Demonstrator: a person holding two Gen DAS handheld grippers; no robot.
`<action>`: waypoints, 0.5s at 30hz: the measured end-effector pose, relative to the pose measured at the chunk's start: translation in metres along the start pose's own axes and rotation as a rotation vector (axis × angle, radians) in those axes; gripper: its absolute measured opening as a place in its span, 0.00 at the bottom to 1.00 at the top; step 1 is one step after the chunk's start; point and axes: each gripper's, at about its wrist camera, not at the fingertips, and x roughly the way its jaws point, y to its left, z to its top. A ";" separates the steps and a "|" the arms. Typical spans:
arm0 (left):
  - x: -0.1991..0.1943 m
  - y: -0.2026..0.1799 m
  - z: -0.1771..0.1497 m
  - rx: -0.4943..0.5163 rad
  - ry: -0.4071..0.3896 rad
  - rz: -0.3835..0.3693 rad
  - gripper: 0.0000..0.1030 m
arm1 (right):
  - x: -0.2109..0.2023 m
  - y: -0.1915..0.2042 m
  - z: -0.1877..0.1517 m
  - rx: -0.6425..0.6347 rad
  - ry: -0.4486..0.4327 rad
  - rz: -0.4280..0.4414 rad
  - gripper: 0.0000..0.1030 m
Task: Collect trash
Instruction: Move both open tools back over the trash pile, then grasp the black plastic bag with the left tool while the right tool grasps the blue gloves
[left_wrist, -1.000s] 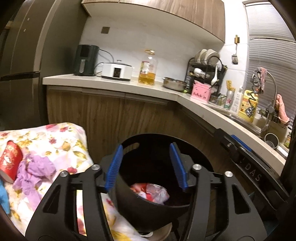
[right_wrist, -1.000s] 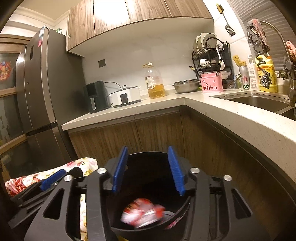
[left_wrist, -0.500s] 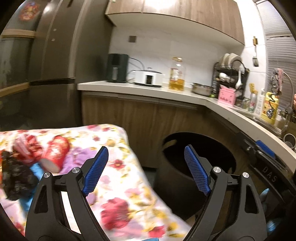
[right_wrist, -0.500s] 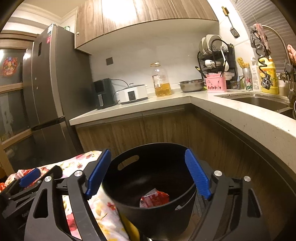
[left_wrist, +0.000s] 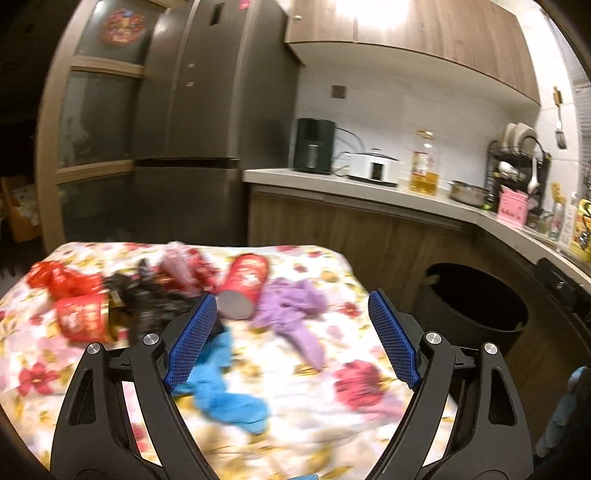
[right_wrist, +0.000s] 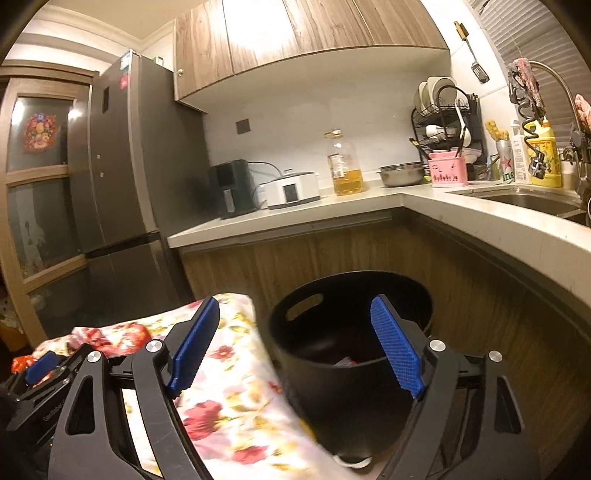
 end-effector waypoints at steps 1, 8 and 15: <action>-0.004 0.010 -0.002 -0.006 -0.010 0.018 0.80 | -0.003 0.006 -0.002 -0.002 -0.005 0.009 0.79; -0.011 0.059 -0.011 -0.023 -0.019 0.138 0.80 | -0.006 0.034 -0.013 -0.008 0.010 0.074 0.79; 0.009 0.093 -0.021 -0.051 0.030 0.160 0.75 | -0.003 0.066 -0.029 -0.050 0.048 0.131 0.79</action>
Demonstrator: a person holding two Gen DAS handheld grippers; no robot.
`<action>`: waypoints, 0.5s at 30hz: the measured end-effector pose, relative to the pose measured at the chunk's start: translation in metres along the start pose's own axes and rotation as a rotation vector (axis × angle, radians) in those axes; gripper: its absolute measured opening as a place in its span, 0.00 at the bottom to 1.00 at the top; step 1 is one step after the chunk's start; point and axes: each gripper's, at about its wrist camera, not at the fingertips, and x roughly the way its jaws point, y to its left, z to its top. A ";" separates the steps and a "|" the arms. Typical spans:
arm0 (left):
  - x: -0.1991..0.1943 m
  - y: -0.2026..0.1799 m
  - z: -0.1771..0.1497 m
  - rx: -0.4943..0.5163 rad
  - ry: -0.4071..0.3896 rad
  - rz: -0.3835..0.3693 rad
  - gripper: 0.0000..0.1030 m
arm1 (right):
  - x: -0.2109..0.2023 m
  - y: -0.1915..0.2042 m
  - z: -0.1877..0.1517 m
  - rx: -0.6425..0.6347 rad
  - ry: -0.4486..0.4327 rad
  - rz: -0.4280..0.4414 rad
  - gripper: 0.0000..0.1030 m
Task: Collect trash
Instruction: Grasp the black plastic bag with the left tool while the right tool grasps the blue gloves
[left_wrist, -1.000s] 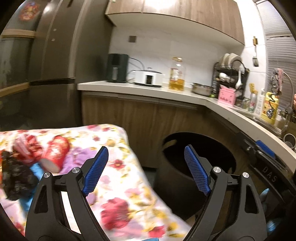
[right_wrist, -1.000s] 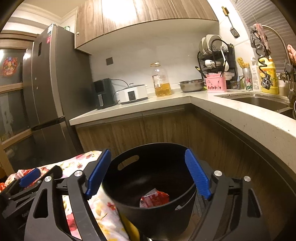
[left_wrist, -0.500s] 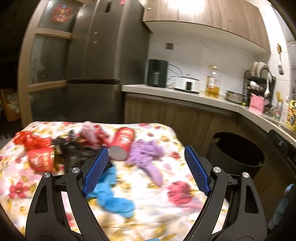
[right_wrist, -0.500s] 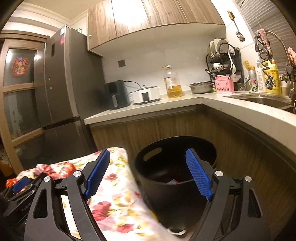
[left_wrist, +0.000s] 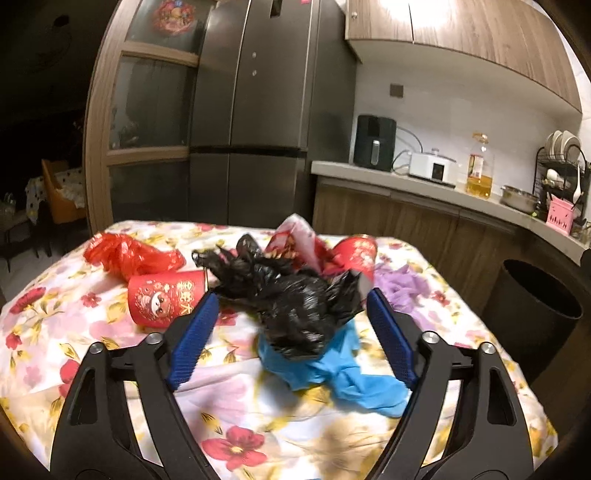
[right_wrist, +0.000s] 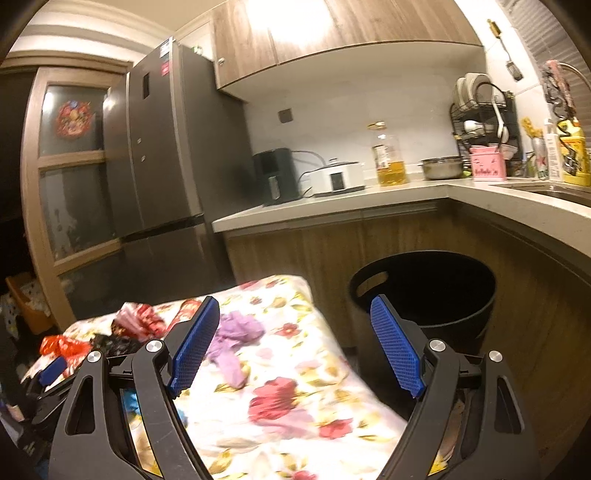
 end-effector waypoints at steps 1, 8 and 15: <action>0.006 0.002 -0.001 0.001 0.015 -0.002 0.71 | 0.001 0.005 -0.001 -0.008 0.001 0.007 0.79; 0.033 0.015 -0.006 -0.036 0.115 -0.056 0.29 | 0.013 0.031 -0.011 -0.041 0.026 0.041 0.79; 0.026 0.023 -0.004 -0.051 0.097 -0.104 0.05 | 0.027 0.054 -0.025 -0.086 0.061 0.077 0.79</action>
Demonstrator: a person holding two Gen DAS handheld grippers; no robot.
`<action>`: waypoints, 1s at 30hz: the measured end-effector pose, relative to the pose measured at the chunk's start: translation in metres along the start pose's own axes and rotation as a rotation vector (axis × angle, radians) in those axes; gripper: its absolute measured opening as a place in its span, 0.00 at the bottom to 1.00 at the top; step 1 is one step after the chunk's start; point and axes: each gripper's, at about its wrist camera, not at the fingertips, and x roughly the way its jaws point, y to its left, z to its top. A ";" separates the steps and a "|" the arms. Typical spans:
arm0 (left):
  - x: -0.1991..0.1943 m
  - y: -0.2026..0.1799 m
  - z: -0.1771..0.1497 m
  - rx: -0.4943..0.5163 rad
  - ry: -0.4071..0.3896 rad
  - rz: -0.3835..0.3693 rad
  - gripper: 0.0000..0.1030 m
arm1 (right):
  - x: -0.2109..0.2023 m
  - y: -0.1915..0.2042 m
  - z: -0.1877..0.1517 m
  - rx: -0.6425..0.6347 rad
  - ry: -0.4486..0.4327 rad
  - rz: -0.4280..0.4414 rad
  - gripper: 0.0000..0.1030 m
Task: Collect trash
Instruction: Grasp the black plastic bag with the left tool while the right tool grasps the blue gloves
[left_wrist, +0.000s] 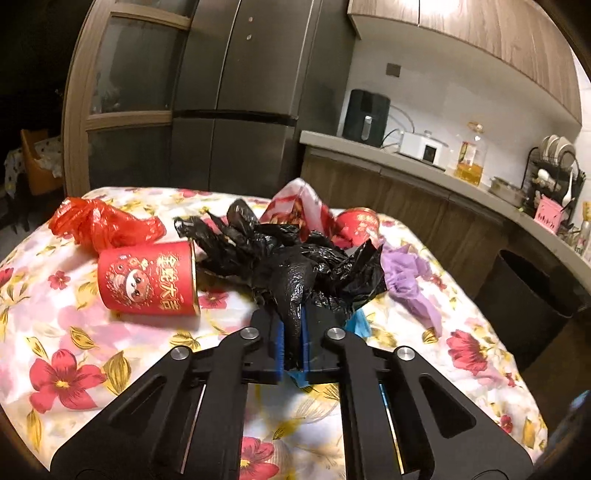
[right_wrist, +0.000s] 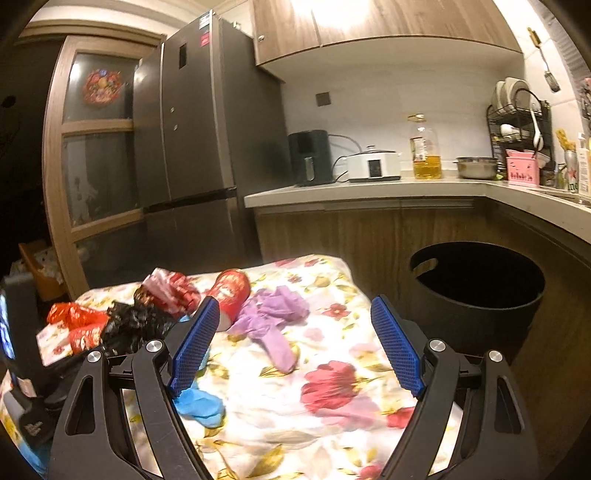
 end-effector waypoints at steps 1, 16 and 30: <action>-0.006 0.002 0.002 -0.006 -0.015 -0.003 0.04 | 0.003 0.004 -0.003 -0.006 0.008 0.007 0.79; -0.076 0.041 0.025 -0.095 -0.166 0.026 0.04 | 0.044 0.068 -0.042 -0.100 0.105 0.117 0.79; -0.085 0.051 0.025 -0.122 -0.173 0.028 0.04 | 0.064 0.081 -0.059 -0.150 0.243 0.187 0.77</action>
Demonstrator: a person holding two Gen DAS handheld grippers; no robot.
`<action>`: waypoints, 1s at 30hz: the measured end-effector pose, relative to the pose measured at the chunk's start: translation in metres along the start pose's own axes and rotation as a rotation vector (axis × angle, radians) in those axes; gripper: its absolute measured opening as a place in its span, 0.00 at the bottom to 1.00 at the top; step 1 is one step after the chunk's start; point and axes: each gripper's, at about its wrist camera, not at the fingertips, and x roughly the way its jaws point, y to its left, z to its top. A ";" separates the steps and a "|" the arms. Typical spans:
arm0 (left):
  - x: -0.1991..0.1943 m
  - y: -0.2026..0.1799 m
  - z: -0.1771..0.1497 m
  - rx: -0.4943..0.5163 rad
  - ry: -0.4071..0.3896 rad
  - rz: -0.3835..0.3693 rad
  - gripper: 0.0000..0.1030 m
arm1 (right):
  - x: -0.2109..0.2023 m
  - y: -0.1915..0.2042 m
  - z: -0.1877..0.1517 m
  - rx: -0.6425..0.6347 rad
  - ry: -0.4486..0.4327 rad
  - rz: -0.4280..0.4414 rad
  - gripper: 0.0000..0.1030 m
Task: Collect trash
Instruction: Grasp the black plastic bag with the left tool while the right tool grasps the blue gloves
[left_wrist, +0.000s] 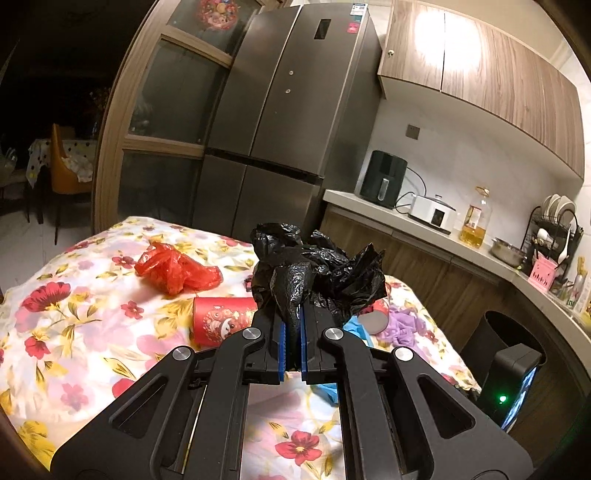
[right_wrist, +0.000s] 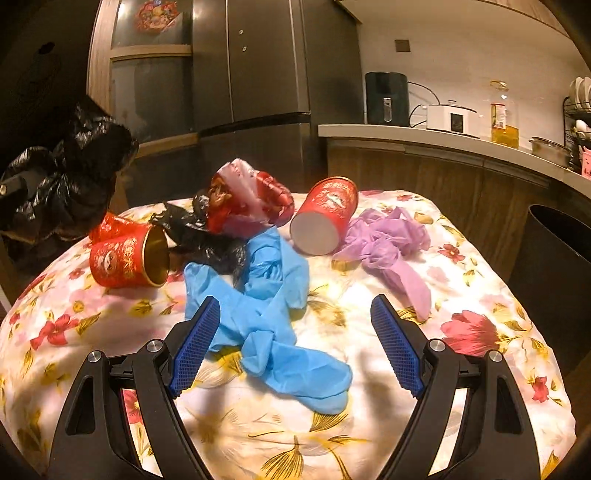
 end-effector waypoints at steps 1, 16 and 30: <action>0.000 0.000 0.000 -0.002 0.000 0.001 0.04 | 0.002 0.001 -0.001 -0.001 0.012 0.002 0.75; -0.007 -0.004 0.002 -0.001 -0.001 0.004 0.04 | 0.016 0.002 -0.009 -0.009 0.127 0.102 0.16; -0.022 -0.021 -0.002 0.029 -0.017 -0.017 0.04 | -0.066 -0.027 -0.002 0.028 -0.009 0.096 0.10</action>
